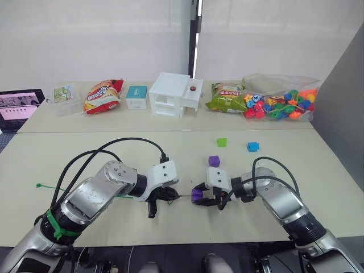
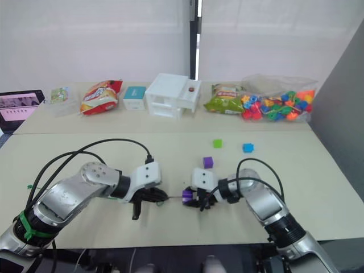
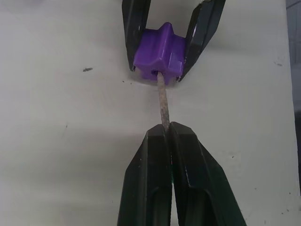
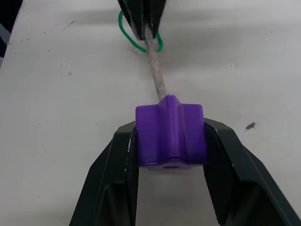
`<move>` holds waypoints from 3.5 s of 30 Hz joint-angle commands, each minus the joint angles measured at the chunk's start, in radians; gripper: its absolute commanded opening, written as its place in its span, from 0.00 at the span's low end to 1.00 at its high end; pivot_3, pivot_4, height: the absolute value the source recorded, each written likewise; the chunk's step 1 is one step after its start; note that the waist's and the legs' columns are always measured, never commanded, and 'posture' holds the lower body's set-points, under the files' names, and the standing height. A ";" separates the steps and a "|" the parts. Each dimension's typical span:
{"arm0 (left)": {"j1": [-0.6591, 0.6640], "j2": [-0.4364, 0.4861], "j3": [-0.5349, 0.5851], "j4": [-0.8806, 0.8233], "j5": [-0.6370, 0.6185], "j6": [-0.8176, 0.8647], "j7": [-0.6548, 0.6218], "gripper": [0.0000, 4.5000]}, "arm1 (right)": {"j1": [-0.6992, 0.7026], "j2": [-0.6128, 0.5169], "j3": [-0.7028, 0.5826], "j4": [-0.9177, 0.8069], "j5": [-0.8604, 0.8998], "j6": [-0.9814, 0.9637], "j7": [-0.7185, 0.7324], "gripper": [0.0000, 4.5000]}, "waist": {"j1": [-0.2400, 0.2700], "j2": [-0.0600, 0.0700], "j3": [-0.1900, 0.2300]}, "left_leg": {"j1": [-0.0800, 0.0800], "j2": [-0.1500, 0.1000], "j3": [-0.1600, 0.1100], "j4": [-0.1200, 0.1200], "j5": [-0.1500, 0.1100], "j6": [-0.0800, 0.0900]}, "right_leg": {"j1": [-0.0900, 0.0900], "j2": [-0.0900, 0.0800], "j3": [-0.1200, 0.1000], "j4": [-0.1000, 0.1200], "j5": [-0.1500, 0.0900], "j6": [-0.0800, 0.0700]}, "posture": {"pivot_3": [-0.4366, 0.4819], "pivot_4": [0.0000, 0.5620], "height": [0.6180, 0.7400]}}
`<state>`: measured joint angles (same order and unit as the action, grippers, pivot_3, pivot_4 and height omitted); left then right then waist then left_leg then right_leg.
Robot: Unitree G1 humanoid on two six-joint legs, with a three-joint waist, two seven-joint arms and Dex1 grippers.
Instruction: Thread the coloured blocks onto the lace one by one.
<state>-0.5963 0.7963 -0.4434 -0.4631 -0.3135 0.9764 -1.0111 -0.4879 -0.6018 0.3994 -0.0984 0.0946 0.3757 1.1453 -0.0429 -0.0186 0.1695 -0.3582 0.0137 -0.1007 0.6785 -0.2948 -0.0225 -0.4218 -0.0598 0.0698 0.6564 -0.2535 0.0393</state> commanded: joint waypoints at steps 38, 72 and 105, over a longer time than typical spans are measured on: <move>-0.025 -0.115 -0.036 0.052 0.027 -0.040 0.058 0.00 | 0.035 -0.031 -0.001 -0.100 0.029 0.073 0.026 0.30 | 0.003 0.000 0.000 | 0.000 0.000 0.000 0.001 0.000 0.000 | 0.001 0.000 0.000 0.000 0.000 0.000 | 0.48 0.27 1.00; -0.006 -0.113 -0.038 0.050 0.015 -0.075 0.014 0.00 | 0.077 -0.044 -0.005 -0.073 0.014 0.067 0.016 0.30 | 0.004 0.000 0.000 | 0.002 0.000 0.000 0.001 0.000 0.000 | 0.003 0.000 0.000 0.000 0.000 0.000 | 0.48 0.27 1.00; 0.050 -0.156 0.013 0.043 0.009 -0.103 0.008 0.00 | 0.131 -0.036 -0.040 -0.071 0.094 0.069 0.044 0.30 | 0.004 0.000 0.000 | 0.002 0.000 0.000 0.001 0.000 0.000 | 0.002 0.000 0.000 0.000 0.000 0.000 | 0.48 0.27 1.00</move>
<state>-0.5380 0.6478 -0.4654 -0.3789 -0.2815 0.9182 -0.9942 -0.3758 -0.6349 0.3320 -0.1733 0.1896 0.4459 1.1757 -0.0388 -0.0187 0.1693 -0.3567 0.0134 -0.1007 0.6793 -0.2948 -0.0225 -0.4195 -0.0601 0.0699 0.6567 -0.2535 0.0393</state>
